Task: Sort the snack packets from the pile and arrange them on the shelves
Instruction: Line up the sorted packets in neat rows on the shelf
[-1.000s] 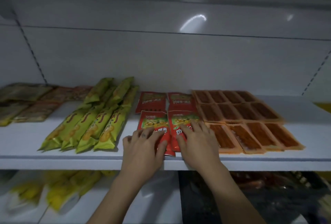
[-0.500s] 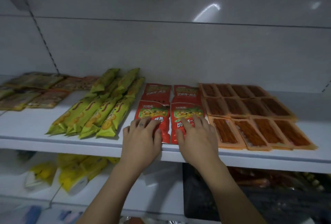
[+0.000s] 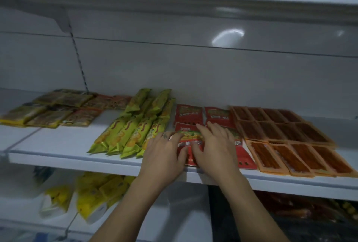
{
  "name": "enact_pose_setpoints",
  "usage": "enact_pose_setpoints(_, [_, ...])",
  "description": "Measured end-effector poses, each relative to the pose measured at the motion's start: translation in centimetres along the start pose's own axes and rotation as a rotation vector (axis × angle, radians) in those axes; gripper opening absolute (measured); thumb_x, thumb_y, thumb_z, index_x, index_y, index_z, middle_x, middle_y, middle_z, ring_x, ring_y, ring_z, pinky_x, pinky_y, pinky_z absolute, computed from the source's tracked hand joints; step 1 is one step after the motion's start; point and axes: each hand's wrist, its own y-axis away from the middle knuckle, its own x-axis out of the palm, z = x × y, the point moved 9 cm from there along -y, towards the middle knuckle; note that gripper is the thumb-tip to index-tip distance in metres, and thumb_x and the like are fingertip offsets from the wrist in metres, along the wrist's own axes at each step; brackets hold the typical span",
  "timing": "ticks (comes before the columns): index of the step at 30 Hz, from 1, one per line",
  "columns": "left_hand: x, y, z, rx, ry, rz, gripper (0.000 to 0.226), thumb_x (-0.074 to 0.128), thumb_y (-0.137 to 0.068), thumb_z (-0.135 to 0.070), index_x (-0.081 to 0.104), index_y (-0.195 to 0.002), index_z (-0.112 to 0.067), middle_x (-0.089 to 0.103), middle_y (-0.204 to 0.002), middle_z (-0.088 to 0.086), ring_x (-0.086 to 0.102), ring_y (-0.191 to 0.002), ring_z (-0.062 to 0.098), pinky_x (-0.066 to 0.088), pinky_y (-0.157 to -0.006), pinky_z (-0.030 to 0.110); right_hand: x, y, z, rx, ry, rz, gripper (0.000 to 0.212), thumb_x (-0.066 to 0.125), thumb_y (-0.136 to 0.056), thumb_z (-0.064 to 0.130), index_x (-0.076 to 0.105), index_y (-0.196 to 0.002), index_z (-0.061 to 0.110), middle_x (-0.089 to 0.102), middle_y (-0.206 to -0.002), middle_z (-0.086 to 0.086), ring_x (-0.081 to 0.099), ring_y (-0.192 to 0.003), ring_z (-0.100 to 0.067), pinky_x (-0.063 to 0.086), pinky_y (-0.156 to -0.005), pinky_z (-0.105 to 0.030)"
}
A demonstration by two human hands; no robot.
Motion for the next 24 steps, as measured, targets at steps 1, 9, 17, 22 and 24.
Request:
enact_pose_setpoints(1, [-1.0,0.2,1.1,-0.009,-0.006,-0.021,0.044,0.046,-0.09,-0.044,0.062,-0.125,-0.022,0.064,-0.122,0.002,0.056,-0.112,0.026,0.044,-0.093,0.039,0.0,-0.2,1.5,-0.024,-0.017,-0.006,0.057,0.046,-0.098,0.046,0.035,-0.15,0.027,0.031,-0.158,-0.003,0.022,-0.146,-0.02,0.008,-0.121,-0.038])
enact_pose_setpoints(9, [-8.8,4.3,14.1,-0.197,-0.104,-0.08,0.044,0.052,-0.094,-0.044,0.056,-0.133,-0.025,0.062,-0.128,-0.001,0.052,-0.119,0.026,0.041,-0.094,0.04,2.4,-1.3,15.6,-0.25,-0.09,0.017,0.058,0.048,-0.094,0.052,0.04,-0.147,0.031,0.035,-0.156,0.002,0.027,-0.144,-0.02,0.01,-0.118,-0.038])
enact_pose_setpoints(17, [-17.0,11.1,25.8,-0.414,-0.172,-0.19,0.051,0.047,-0.097,-0.048,0.046,-0.143,-0.027,0.052,-0.142,-0.005,0.042,-0.133,0.019,0.033,-0.106,0.039,5.3,-0.7,29.8,-0.479,-0.118,0.082,0.065,0.047,-0.094,0.058,0.031,-0.151,0.031,0.031,-0.157,0.007,0.023,-0.145,-0.017,0.011,-0.12,-0.037])
enact_pose_setpoints(22, [-21.4,16.1,32.0,-0.534,-0.22,-0.219,0.05,0.044,-0.098,-0.05,0.043,-0.144,-0.03,0.05,-0.144,-0.007,0.039,-0.134,0.017,0.03,-0.105,0.038,7.2,0.4,38.3,-0.593,-0.181,0.1,0.063,0.049,-0.094,0.058,0.033,-0.149,0.032,0.033,-0.156,0.007,0.025,-0.144,-0.017,0.012,-0.118,-0.037])
enact_pose_setpoints(24, [-23.1,18.3,34.5,-0.586,-0.246,-0.218,0.052,0.045,-0.097,-0.05,0.042,-0.145,-0.03,0.05,-0.144,-0.006,0.039,-0.134,0.018,0.031,-0.105,0.038,7.9,1.2,41.8,-0.636,-0.219,0.102,0.063,0.052,-0.093,0.056,0.036,-0.148,0.031,0.038,-0.153,0.007,0.029,-0.142,-0.017,0.016,-0.117,-0.037])
